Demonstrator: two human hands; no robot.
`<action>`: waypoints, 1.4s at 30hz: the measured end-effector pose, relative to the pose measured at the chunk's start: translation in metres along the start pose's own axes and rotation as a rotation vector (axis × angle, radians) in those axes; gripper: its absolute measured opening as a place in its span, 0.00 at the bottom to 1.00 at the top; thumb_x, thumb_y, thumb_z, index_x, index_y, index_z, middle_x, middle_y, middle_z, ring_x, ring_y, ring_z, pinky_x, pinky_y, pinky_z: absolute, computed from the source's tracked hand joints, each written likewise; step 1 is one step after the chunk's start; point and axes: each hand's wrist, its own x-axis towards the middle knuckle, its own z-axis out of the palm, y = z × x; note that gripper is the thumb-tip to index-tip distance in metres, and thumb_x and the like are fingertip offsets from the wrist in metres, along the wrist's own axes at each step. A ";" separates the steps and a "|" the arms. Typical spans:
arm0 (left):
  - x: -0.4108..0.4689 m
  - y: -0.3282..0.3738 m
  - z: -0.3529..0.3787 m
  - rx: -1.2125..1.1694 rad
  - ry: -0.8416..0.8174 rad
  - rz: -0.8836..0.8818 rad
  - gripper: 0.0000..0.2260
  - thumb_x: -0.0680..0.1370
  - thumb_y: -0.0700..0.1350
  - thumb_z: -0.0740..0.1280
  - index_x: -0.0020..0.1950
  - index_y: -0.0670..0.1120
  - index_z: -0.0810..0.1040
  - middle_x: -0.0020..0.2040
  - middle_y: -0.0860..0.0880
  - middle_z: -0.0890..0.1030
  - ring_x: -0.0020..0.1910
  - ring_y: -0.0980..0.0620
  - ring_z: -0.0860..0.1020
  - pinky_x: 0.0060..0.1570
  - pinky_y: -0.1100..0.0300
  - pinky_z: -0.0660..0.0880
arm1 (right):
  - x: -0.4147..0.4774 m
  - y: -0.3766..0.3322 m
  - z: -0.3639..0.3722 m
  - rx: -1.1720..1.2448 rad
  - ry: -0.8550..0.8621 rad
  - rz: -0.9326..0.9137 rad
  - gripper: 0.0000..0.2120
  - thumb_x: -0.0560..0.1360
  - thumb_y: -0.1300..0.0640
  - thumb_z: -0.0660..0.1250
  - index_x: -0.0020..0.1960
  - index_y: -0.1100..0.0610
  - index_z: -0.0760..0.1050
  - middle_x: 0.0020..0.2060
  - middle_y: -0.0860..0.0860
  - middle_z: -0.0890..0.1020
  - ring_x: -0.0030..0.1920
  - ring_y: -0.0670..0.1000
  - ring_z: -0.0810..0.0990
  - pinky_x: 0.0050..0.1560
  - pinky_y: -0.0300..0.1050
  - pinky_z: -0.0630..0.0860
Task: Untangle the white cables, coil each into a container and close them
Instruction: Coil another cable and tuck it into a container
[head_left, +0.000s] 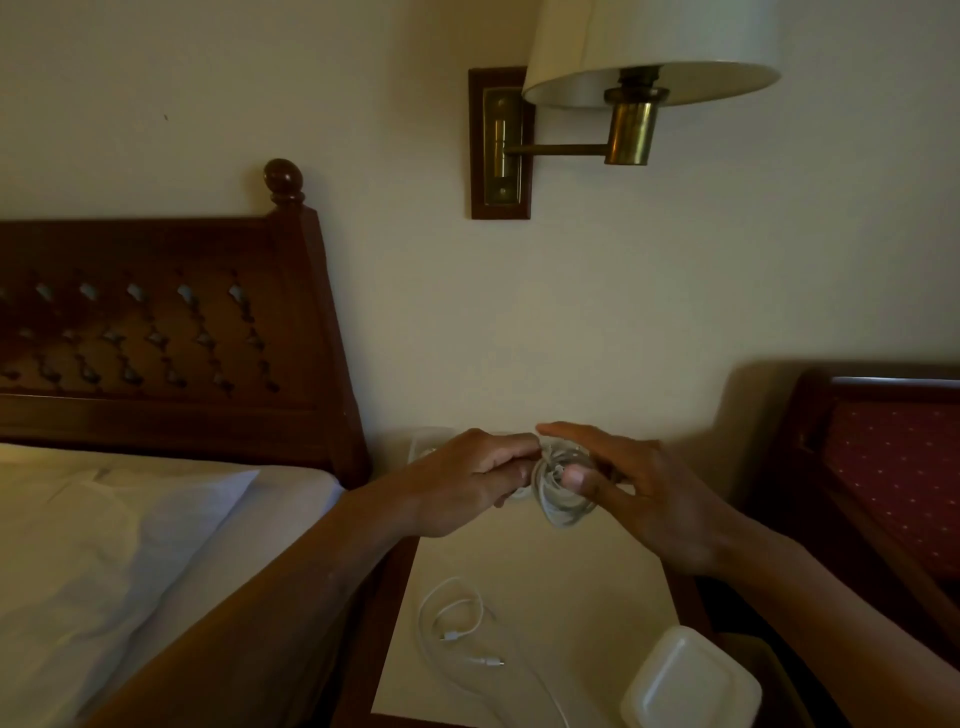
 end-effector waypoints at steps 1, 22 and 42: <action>0.001 0.000 0.000 -0.010 -0.005 -0.012 0.12 0.87 0.47 0.59 0.62 0.59 0.80 0.44 0.39 0.79 0.43 0.37 0.76 0.49 0.41 0.77 | 0.000 -0.001 0.002 0.025 0.008 -0.023 0.21 0.80 0.40 0.62 0.73 0.36 0.70 0.56 0.36 0.83 0.56 0.41 0.82 0.54 0.34 0.75; 0.004 -0.002 0.004 -0.238 -0.016 0.009 0.20 0.84 0.38 0.65 0.40 0.61 0.83 0.31 0.50 0.76 0.33 0.49 0.76 0.44 0.56 0.79 | 0.001 -0.008 -0.023 -0.111 -0.244 -0.058 0.08 0.84 0.53 0.63 0.60 0.44 0.70 0.29 0.57 0.70 0.29 0.53 0.64 0.31 0.40 0.63; -0.001 -0.006 -0.010 -0.278 -0.063 -0.008 0.08 0.83 0.41 0.65 0.46 0.44 0.82 0.31 0.50 0.76 0.32 0.49 0.74 0.46 0.45 0.82 | -0.007 -0.017 -0.020 0.136 -0.148 -0.053 0.14 0.84 0.60 0.64 0.59 0.45 0.85 0.28 0.49 0.71 0.29 0.45 0.65 0.35 0.34 0.65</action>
